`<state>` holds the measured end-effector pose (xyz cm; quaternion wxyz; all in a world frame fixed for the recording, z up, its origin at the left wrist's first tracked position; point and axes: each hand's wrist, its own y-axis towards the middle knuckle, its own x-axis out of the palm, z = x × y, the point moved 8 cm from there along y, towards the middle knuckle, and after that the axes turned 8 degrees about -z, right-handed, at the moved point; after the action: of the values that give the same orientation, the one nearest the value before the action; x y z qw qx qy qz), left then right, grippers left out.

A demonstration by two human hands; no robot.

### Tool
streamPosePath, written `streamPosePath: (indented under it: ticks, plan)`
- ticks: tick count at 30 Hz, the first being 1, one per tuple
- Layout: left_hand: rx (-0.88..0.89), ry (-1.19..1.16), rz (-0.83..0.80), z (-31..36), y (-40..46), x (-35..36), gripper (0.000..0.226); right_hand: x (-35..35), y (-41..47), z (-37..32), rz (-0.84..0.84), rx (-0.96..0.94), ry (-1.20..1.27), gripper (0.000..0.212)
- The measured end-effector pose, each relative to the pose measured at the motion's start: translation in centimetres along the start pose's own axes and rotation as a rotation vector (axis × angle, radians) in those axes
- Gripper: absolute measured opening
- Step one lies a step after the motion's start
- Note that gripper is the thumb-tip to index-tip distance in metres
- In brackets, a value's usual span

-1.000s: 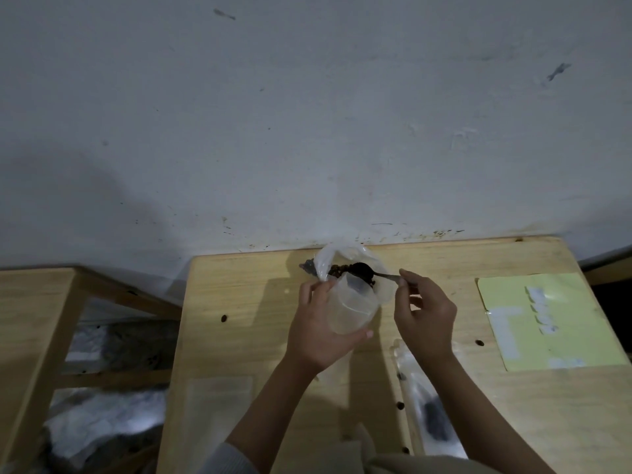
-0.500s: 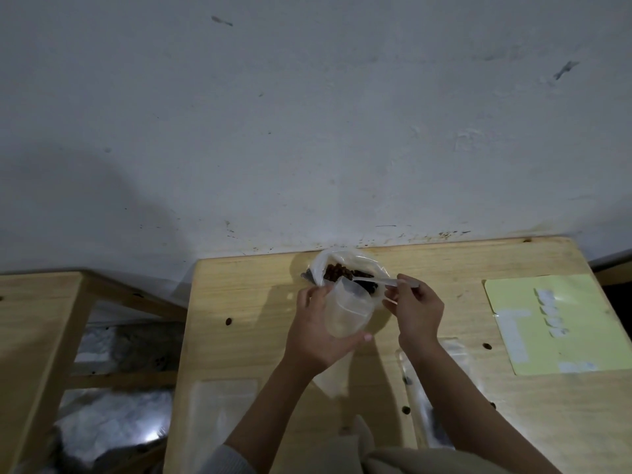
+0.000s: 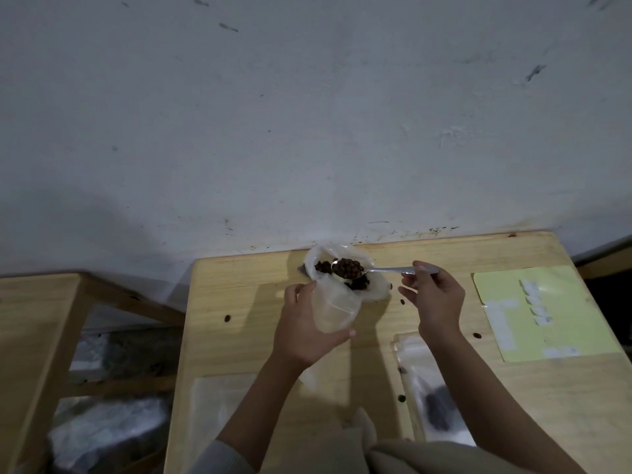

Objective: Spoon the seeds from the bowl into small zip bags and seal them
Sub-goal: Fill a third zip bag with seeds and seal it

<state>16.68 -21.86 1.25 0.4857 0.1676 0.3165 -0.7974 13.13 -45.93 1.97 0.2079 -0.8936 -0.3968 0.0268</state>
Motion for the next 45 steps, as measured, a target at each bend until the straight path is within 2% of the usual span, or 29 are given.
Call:
streamPosePath:
  ticks: [8,15,22,28,31,38,45]
  plan:
    - [0.079,0.145,0.101,0.9,-0.9,-1.3,0.107,-0.6,-2.2,-2.6,-0.071,-0.098,-0.022,0.015]
    - [0.073,0.157,0.096,1.1,-0.7,-1.1,0.105,0.6,-4.7,-4.6,-0.237,-0.308,-0.215,0.014]
    - [0.053,0.104,0.074,-0.2,-0.7,-0.7,0.095,-0.6,-4.2,-4.2,-0.107,-0.348,-0.219,0.015]
    - [0.068,0.076,0.027,-0.8,0.0,-0.3,0.099,0.5,-3.3,-0.9,-0.038,-0.324,-0.338,0.014]
    - [0.084,0.052,0.0,-0.8,0.7,-0.1,0.1,1.5,-2.7,1.3,-0.01,-0.276,-0.359,0.015]
    - [0.11,0.004,-0.054,-0.4,1.8,0.0,0.104,2.9,-0.5,5.7,0.024,0.083,-0.095,0.013]
    - [0.121,0.013,-0.048,-0.4,1.9,0.1,0.104,4.2,-0.2,6.3,0.003,0.235,0.02,0.011]
